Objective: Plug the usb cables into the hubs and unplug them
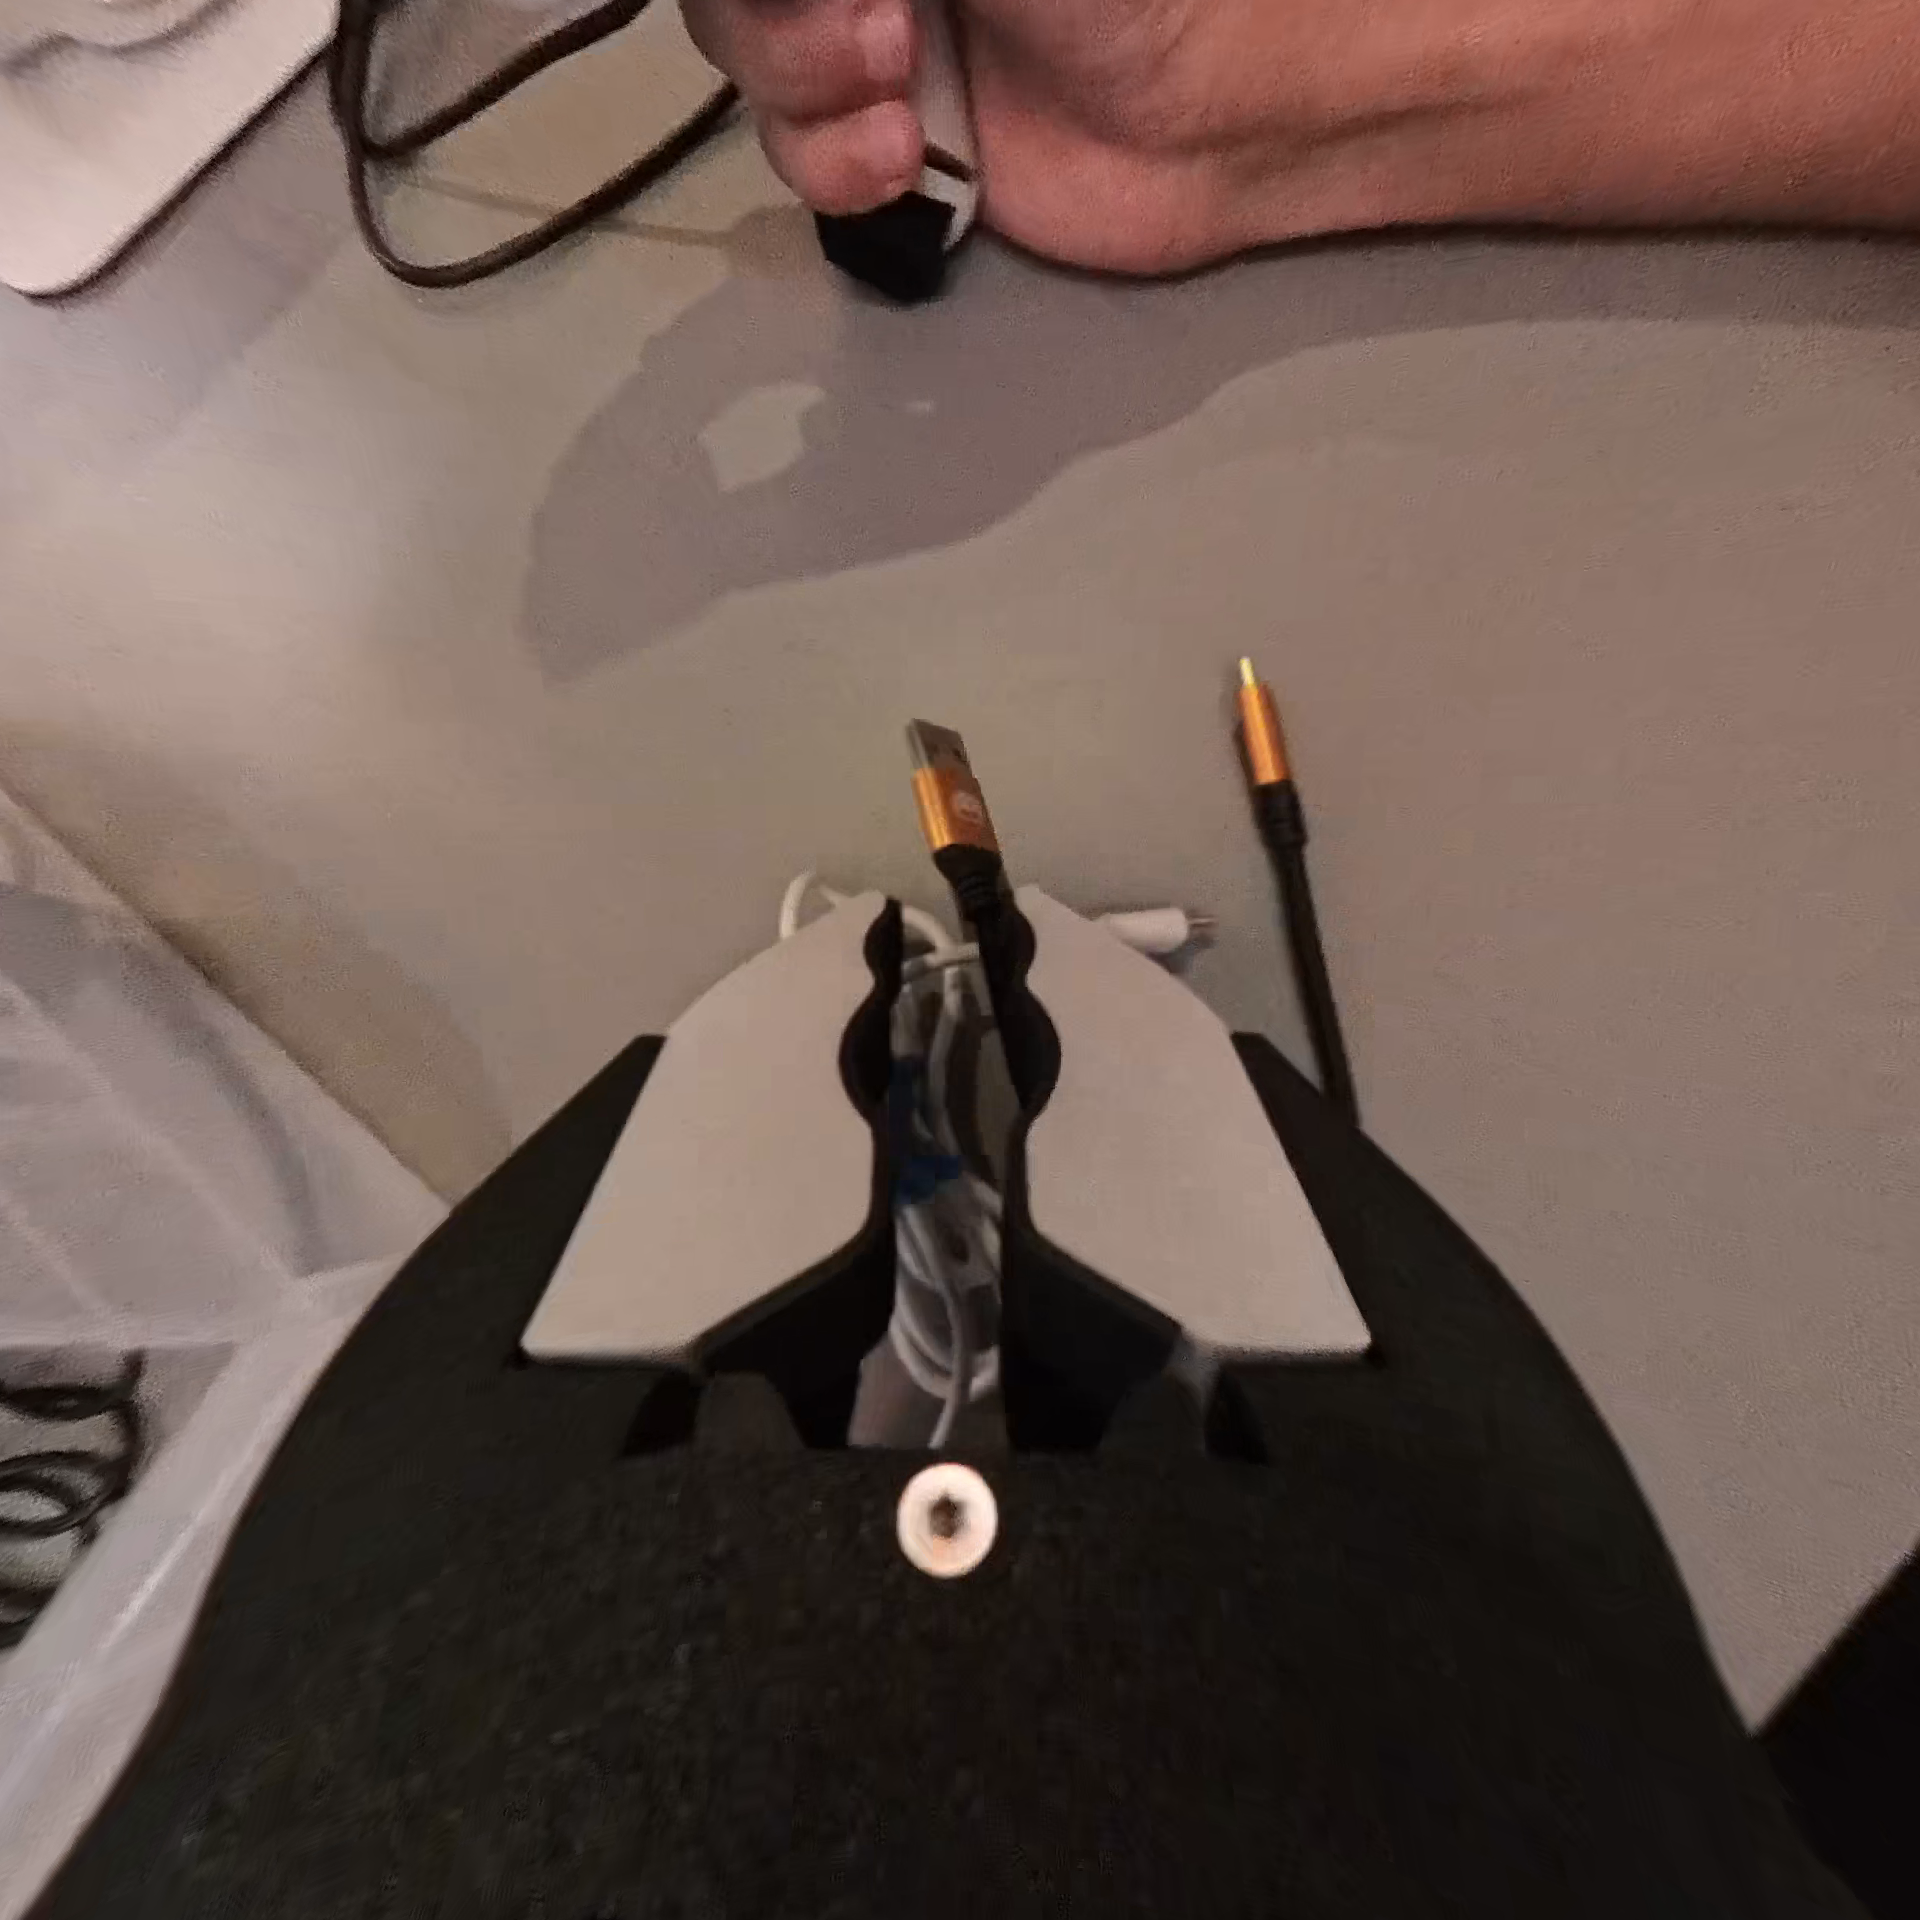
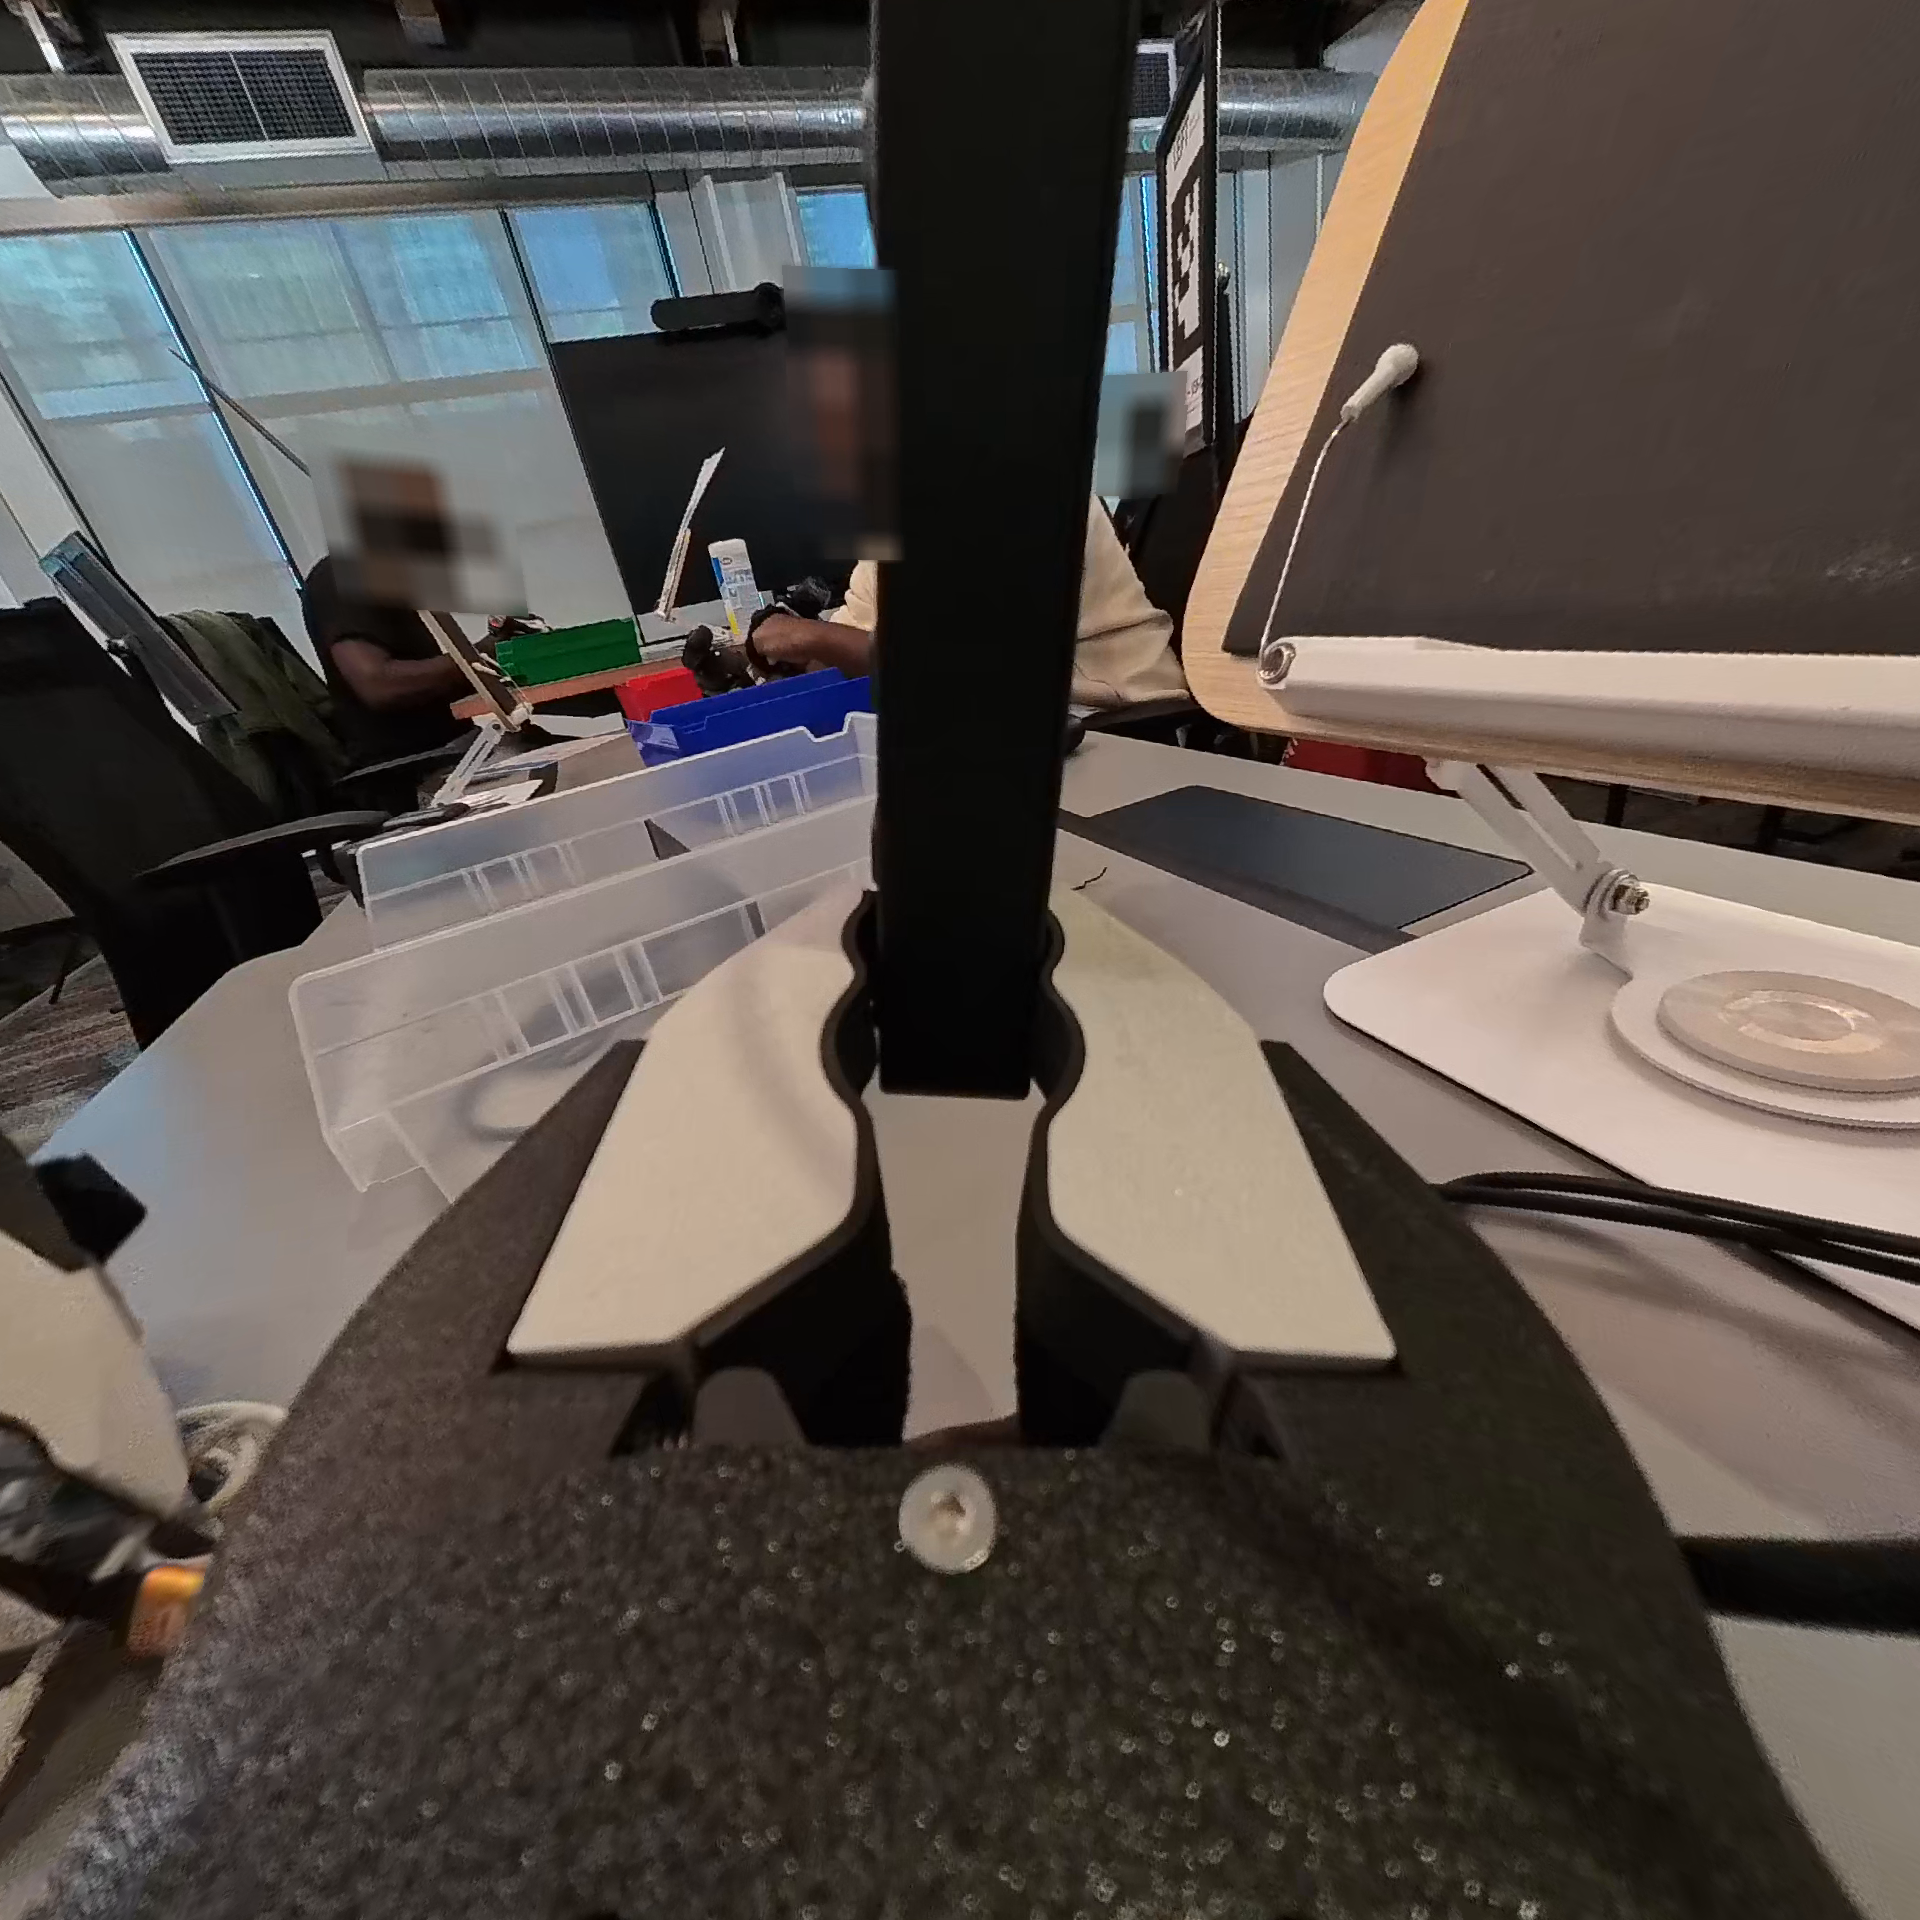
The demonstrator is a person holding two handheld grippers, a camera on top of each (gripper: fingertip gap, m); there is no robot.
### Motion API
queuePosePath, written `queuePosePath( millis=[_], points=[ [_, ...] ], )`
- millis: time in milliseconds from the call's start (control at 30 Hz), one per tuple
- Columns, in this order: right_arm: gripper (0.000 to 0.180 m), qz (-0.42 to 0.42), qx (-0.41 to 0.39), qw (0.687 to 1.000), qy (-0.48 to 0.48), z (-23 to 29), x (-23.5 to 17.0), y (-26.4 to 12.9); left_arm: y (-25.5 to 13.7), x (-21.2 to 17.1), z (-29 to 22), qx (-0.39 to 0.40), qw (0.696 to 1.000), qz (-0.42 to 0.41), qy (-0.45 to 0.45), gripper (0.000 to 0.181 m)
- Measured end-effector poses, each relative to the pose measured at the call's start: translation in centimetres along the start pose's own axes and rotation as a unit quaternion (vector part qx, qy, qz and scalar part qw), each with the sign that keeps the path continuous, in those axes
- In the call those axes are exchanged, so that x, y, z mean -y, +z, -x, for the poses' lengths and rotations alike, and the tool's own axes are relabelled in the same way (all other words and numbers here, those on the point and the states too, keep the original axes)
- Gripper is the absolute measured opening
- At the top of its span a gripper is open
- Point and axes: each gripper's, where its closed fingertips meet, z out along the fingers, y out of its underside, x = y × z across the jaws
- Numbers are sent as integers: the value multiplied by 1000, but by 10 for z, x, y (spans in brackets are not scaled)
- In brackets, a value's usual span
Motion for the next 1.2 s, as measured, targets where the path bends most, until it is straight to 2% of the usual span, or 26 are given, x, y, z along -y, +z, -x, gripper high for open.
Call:
queuePosePath(
  millis=[133, 367, 467, 500, 567, 733, 833, 933, 1033, 1200],
  points=[
    [25, 0, 1, 1000, 2, 0, 0, 0, -9, -6, 4, 60, 995, 24, 81, 26],
    [25, 1, 3, 1000, 2, 0, 0, 1, -21, -9, -14, 33, 996, 0, 82, 29],
    [25, 2, 4, 1000, 2, 1, -1, 1, -10, -18, -10, 58, 992, 20, 109, 22],
    [25, 2, 4, 1000, 2, 1, -1, 2, -7, -20, -10, 65, 990, 26, 119, 5],
    [25, 2, 4, 1000, 2, 1, -1, 1, -9, -17, -6, 83, 989, 10, 125, 3],
    [25, 2, 2, 1000, -1, 1, -1, 1, -31, 10, -11, 3, 998, -52, 25, 3],
    [25, 1, 0, 1000, -6, 1, -1, 1, -45, 35, 5, -55, 993, -84, -64, 3],
    [25, 0, -4, 1000, -19, 3, 0, 1, -50, 62, 28, -92, 984, -83, -129, 3],
    [25, 5, -9, 999, -34, 4, -1, 1, -47, 91, 52, -62, 988, -67, -125, 3],
    [25, 12, -17, 998, -63, 7, -2, 3, -23, 123, 57, -68, 991, -21, -115, 3]
  ],
)
